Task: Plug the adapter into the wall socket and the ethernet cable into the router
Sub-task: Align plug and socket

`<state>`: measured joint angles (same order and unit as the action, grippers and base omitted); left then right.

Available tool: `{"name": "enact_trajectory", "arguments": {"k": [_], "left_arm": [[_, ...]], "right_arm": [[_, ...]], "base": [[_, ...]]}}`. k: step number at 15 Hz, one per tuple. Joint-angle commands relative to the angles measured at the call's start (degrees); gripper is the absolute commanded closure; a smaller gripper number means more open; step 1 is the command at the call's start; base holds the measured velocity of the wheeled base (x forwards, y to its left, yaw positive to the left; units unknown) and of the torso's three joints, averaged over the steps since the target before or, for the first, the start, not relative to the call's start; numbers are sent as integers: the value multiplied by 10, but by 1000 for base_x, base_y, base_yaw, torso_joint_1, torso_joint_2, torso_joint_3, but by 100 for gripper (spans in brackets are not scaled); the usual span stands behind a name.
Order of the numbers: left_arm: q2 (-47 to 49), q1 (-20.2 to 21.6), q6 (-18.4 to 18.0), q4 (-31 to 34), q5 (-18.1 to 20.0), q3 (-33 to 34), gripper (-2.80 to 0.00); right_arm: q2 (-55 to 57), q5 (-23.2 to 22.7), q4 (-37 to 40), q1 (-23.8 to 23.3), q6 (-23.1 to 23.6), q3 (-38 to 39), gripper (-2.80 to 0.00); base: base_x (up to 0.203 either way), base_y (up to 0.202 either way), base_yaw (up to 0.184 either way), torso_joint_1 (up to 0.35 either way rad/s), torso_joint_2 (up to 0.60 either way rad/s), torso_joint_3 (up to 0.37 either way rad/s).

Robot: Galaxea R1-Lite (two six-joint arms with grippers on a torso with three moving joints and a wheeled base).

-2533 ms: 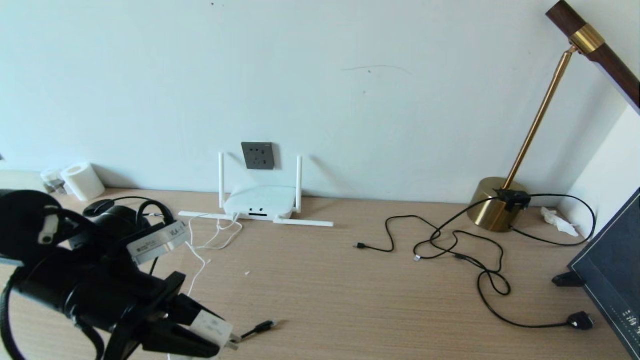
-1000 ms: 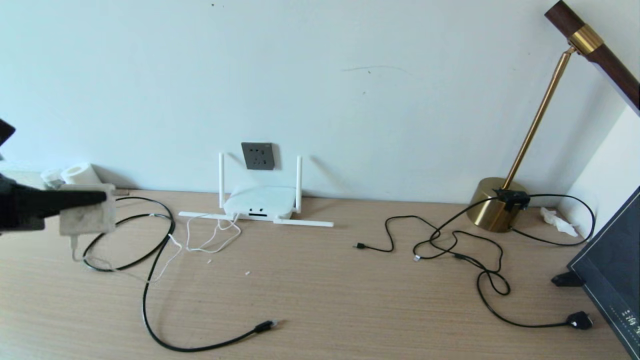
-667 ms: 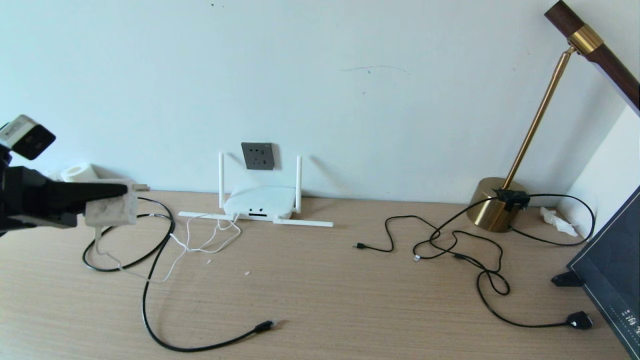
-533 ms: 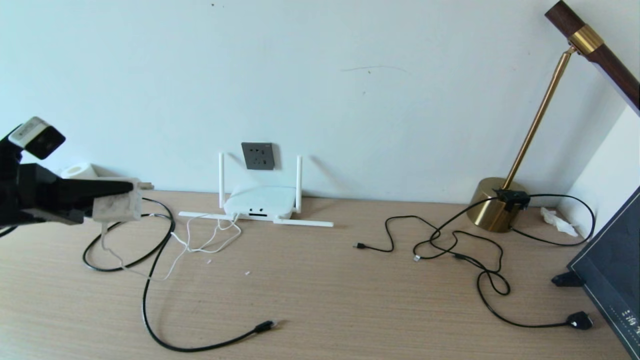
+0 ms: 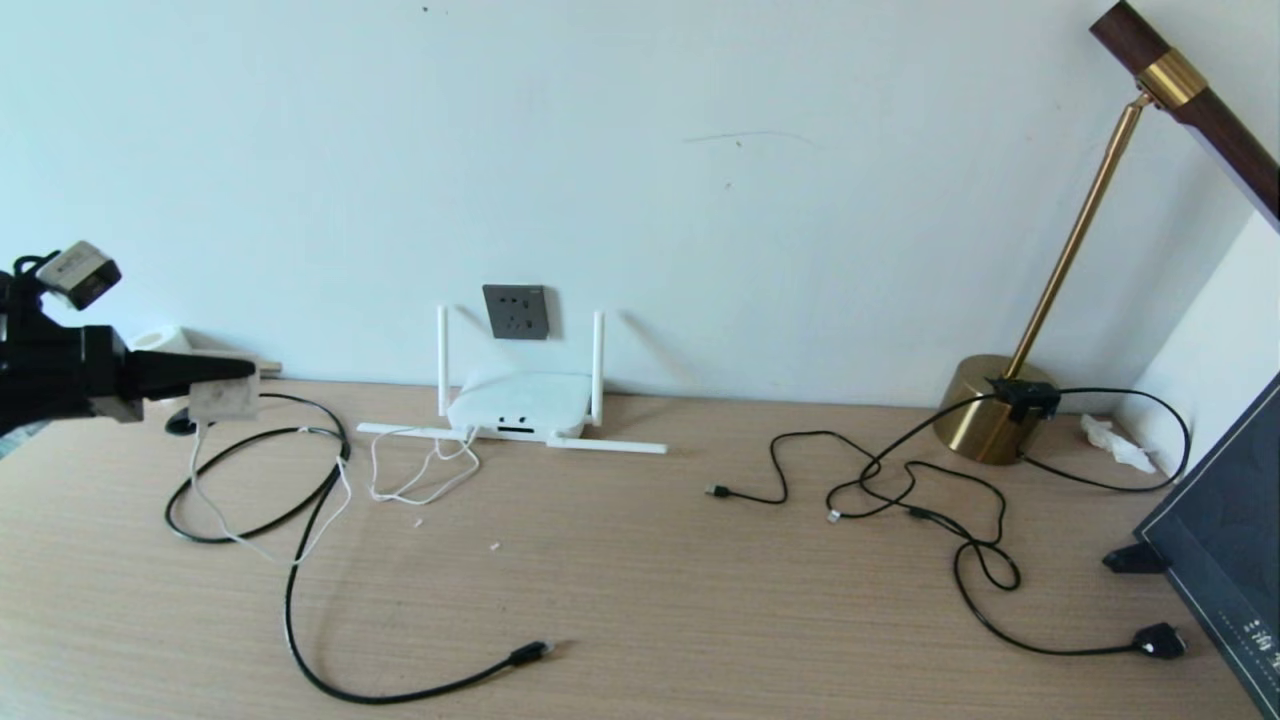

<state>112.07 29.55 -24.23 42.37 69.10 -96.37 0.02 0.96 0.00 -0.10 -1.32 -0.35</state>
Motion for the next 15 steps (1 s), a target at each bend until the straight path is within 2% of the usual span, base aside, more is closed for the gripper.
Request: {"name": "enact_trajectory", "arguments": {"k": [1, 3, 5, 6, 8, 9, 10, 11, 12, 14, 15], "left_arm": [[-3, -7, -1, -84, -65, 15, 0], [-13, -26, 0, -188, -157, 56, 0], [-24, -65, 34, -316, -251, 124, 0], [-29, -95, 72, -400, -299, 166, 0], [-27, -184, 179, -608, -400, 251, 0], [-18, -224, 218, -713, -441, 297, 0], [-10, -253, 239, -807, -465, 340, 0], [-4, -282, 251, -883, -484, 386, 0], [0, -311, 253, -934, -504, 423, 0], [17, -369, 256, -1026, -609, 470, 0], [39, -386, 260, -1096, -642, 481, 0]], "right_arm": [[0, 0, 0, 0, 0, 0, 0], [0, 0, 0, 0, 0, 0, 0], [0, 0, 0, 0, 0, 0, 0], [0, 0, 0, 0, 0, 0, 0], [0, 0, 0, 0, 0, 0, 0], [0, 0, 1, 0, 0, 0, 0], [0, 0, 0, 0, 0, 0, 0], [0, 0, 0, 0, -1, 0, 0], [0, 0, 0, 0, 0, 0, 0], [0, 0, 0, 0, 0, 0, 0], [0, 0, 0, 0, 0, 0, 0]], "base": [[0, 0, 0, 0, 0, 0], [0, 0, 0, 0, 0, 0], [0, 0, 0, 0, 0, 0], [0, 0, 0, 0, 0, 0], [0, 0, 0, 0, 0, 0], [0, 0, 0, 0, 0, 0], [0, 0, 0, 0, 0, 0], [0, 0, 0, 0, 0, 0], [0, 0, 0, 0, 0, 0], [0, 0, 0, 0, 0, 0], [0, 0, 0, 0, 0, 0]]}}
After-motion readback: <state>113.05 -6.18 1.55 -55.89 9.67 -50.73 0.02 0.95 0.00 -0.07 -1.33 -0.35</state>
